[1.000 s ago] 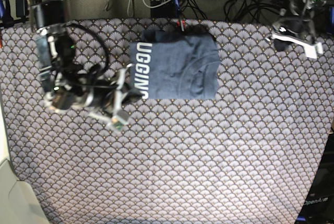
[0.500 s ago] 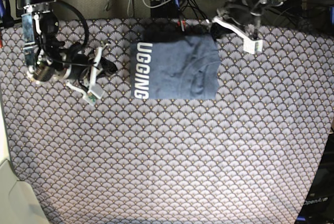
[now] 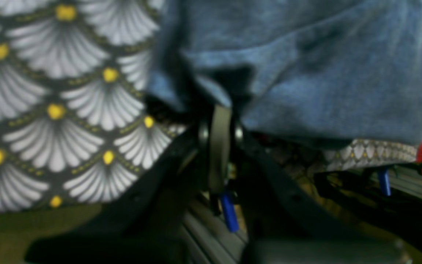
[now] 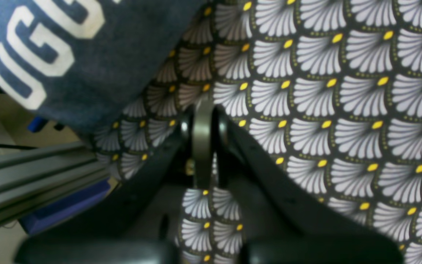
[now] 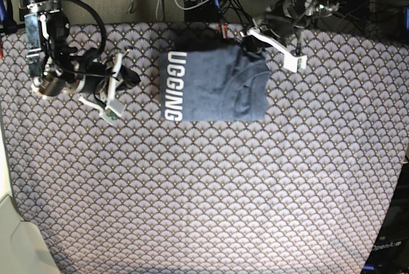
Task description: Fold the T-shirt properly
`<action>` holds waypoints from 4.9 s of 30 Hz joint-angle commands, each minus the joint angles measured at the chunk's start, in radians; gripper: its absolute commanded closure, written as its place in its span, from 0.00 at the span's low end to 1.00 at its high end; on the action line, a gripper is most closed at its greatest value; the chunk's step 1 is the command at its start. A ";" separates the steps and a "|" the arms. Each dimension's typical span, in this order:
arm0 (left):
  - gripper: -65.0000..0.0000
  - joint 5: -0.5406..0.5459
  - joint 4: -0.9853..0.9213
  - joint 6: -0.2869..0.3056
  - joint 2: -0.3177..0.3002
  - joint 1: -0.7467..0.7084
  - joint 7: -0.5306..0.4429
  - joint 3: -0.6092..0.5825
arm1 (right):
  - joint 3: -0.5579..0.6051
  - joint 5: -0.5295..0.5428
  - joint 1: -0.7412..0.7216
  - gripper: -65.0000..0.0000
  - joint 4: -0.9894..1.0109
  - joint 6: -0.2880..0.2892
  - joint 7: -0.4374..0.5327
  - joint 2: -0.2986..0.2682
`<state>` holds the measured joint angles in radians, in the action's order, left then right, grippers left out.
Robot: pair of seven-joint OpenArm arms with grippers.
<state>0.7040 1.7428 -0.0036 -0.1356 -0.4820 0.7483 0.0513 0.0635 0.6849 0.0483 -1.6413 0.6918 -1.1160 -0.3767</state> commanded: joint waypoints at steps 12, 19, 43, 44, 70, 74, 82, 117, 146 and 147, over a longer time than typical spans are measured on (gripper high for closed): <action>0.99 0.015 -0.059 0.001 0.003 0.133 -0.006 0.005 | -0.006 0.014 -0.012 1.00 -0.021 0.006 0.011 -0.011; 0.99 0.019 -0.203 -0.075 0.050 0.286 -0.006 0.019 | -0.006 0.014 -0.012 1.00 -0.021 0.006 0.011 -0.011; 0.99 0.023 -0.536 -0.069 0.199 0.698 -0.123 0.019 | -0.008 0.022 0.068 1.00 -0.201 0.006 -0.029 -0.017; 0.99 0.023 -0.473 -0.074 0.178 0.676 -0.115 0.019 | -0.008 0.022 0.071 1.00 -0.231 0.006 -0.040 -0.017; 0.99 0.021 0.085 -0.069 0.038 0.053 -0.100 0.724 | 0.138 0.190 -0.215 1.00 0.088 0.006 -0.009 0.192; 0.99 0.021 0.098 -0.069 0.038 0.035 -0.100 0.744 | 0.161 0.192 -0.215 1.00 0.227 0.006 0.066 0.192; 0.99 0.021 0.101 -0.069 0.038 0.033 -0.098 0.747 | 0.309 0.192 -0.242 1.00 0.456 0.006 0.245 0.187; 0.99 0.023 0.173 -0.068 0.037 -0.088 -0.098 0.750 | 0.342 0.190 -0.597 1.00 0.694 0.006 0.236 0.095; 0.99 0.012 0.234 0.053 -0.077 -0.306 -0.098 0.637 | -0.104 0.192 -0.086 1.00 -0.109 0.006 -0.052 -0.132; 0.99 0.010 0.236 0.069 -0.080 -0.327 -0.098 0.617 | -0.135 0.192 -0.026 1.00 -0.165 0.006 -0.057 -0.143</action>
<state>0.7162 1.9667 0.0681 -0.2031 -0.7921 0.6590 0.6601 -0.0620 0.8593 0.0334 -1.7947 0.6945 -1.1847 -0.5030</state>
